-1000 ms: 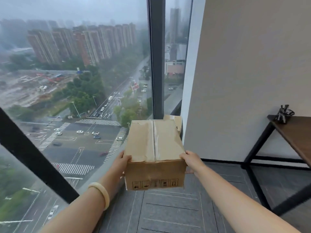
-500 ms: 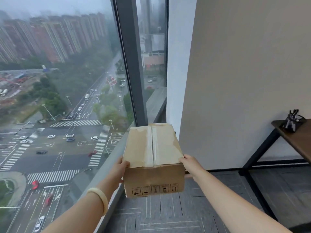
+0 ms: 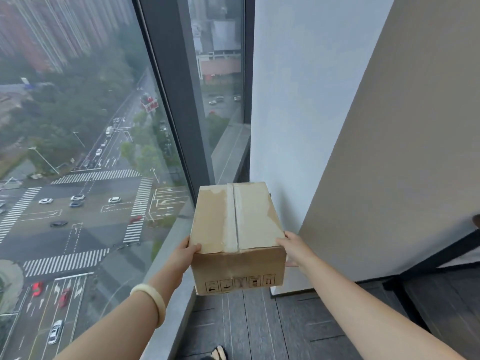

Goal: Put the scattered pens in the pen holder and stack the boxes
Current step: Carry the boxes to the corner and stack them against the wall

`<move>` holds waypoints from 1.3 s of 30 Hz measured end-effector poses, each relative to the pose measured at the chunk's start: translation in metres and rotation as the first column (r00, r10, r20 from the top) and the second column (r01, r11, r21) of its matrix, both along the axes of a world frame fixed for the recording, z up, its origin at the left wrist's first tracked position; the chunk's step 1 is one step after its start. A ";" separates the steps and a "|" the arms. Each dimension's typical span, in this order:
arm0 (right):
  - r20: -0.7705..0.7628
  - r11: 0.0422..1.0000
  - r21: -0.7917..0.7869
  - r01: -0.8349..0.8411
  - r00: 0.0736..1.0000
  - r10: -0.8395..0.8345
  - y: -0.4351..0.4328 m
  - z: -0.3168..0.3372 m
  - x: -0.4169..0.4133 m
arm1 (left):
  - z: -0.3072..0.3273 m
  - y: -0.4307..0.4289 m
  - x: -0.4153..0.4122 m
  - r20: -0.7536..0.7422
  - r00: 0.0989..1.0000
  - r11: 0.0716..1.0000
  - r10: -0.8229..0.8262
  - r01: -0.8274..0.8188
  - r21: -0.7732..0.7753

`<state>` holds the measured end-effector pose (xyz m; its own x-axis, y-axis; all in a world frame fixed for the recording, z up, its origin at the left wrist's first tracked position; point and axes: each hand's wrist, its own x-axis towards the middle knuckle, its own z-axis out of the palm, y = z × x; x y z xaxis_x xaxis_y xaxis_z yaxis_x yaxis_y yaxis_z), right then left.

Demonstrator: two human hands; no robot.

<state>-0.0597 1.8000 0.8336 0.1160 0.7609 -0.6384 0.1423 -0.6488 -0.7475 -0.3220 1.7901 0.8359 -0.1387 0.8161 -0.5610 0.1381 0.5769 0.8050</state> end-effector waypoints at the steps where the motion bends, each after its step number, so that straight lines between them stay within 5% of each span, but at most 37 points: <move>1: -0.003 1.000 0.001 0.023 1.000 -0.023 0.020 -0.010 -0.004 | -0.008 0.025 -0.004 -0.008 1.000 0.999 -0.030 0.030 0.011; 14: 0.056 0.983 0.080 0.163 0.984 -0.168 0.221 -0.189 -0.035 | -0.178 0.246 -0.031 0.042 0.995 0.996 -0.089 0.087 0.037; 28: 0.121 0.970 0.081 0.230 0.964 -0.239 0.271 -0.357 -0.021 | -0.362 0.286 -0.010 0.089 0.994 0.996 -0.056 0.050 0.072; 39: 0.078 0.968 0.070 0.242 0.966 -0.247 0.268 -0.385 -0.018 | -0.390 0.287 -0.004 0.117 0.992 0.998 -0.046 0.040 0.051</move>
<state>-0.0780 2.0680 0.4483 0.3554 0.7386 -0.5729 0.0502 -0.6271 -0.7773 -0.3262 2.0767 0.4458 -0.0381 0.8466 -0.5309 0.0641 0.5323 0.8441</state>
